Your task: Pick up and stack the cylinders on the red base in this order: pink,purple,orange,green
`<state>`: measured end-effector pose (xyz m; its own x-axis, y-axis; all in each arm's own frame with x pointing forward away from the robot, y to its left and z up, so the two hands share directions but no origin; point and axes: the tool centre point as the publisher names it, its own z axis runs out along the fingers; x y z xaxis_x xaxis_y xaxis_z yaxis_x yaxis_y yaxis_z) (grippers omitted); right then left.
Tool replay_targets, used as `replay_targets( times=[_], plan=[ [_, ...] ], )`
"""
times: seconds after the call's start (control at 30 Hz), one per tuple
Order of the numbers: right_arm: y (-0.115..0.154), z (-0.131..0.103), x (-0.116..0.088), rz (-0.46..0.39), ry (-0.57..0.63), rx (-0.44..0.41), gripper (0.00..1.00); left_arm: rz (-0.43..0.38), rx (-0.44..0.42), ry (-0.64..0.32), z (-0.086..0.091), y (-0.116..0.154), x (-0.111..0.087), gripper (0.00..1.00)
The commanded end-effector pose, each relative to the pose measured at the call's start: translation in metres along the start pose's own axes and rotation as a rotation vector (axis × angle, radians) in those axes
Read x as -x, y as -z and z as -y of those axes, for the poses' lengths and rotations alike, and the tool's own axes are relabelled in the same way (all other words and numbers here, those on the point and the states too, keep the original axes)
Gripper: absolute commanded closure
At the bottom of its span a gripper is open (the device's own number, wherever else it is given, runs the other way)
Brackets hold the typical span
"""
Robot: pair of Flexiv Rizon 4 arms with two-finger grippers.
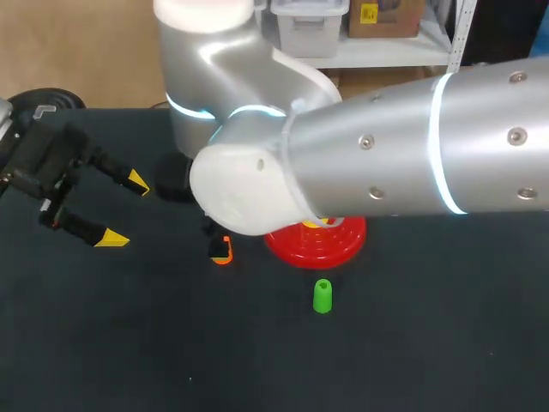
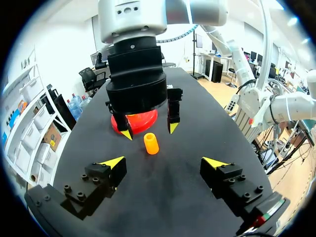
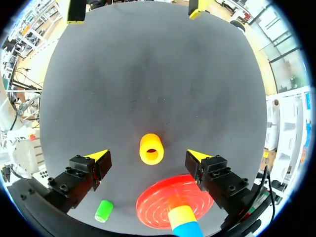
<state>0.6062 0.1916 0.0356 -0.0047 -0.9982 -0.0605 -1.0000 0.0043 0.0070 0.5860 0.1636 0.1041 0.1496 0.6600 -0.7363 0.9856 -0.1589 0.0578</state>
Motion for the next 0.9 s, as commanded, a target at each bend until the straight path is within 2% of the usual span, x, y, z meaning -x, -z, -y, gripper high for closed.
replay_targets(
  times=[0.03, 0.9],
  plan=[
    [-0.002, 0.001, -0.001, 0.003, -0.001, -0.008, 0.0, 0.001, 0.001, -0.002, 0.0, 0.0, -0.001, 0.0],
    [-0.026, 0.005, 0.004, 0.011, -0.004, 0.046, 0.0, 0.001, 0.001, -0.002, 0.0, 0.0, -0.001, 0.0]
  ],
)
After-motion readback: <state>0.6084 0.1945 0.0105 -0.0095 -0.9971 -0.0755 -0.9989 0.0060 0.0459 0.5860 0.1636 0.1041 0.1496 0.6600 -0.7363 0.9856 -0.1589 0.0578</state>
